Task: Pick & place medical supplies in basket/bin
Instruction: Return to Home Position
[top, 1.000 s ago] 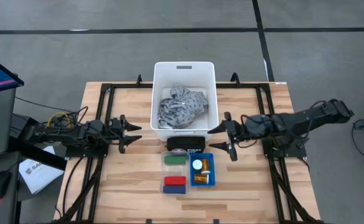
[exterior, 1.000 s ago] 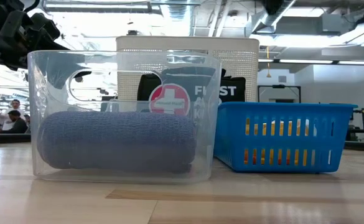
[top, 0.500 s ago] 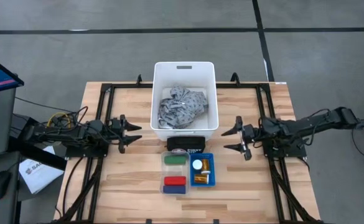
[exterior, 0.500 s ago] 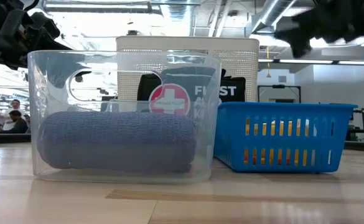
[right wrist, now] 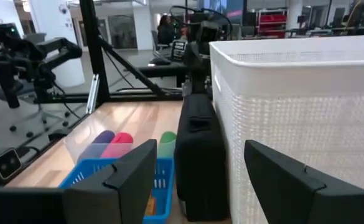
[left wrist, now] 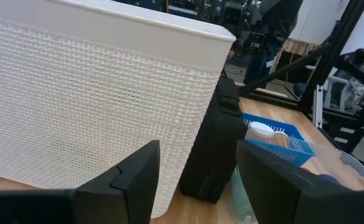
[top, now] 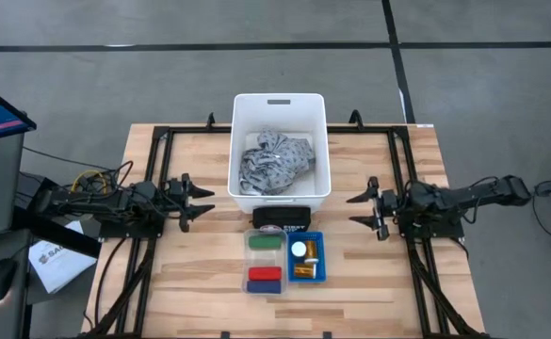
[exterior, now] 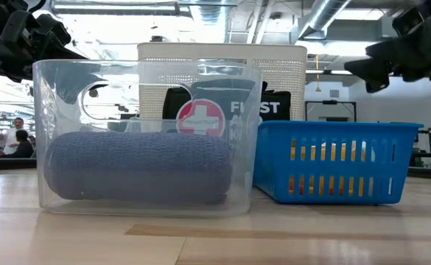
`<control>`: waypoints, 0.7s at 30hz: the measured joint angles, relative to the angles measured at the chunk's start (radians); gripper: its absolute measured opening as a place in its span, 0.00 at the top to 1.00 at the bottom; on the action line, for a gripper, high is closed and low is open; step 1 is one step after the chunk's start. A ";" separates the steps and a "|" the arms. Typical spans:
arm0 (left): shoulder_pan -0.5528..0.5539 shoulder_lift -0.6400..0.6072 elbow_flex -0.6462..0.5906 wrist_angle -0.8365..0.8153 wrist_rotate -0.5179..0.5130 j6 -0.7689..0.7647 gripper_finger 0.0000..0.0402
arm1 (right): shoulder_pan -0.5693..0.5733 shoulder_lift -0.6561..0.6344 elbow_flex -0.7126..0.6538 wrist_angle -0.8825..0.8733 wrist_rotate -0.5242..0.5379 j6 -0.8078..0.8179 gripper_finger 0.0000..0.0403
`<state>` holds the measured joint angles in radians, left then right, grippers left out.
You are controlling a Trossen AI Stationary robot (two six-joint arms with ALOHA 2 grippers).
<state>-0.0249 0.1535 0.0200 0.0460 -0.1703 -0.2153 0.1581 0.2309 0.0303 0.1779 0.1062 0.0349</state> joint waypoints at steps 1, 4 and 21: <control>0.000 0.000 0.000 0.000 -0.001 0.000 0.49 | -0.003 -0.026 -0.011 -0.010 0.000 0.007 0.41; 0.000 0.000 0.000 0.000 -0.002 0.000 0.49 | -0.008 -0.092 -0.020 -0.074 0.006 0.017 0.41; 0.000 0.000 0.000 0.000 -0.001 0.000 0.49 | -0.083 -0.205 -0.019 -0.139 0.103 0.044 0.41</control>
<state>-0.0248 0.1535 0.0204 0.0463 -0.1717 -0.2153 0.0756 0.0261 0.0109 0.0391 0.2093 0.0792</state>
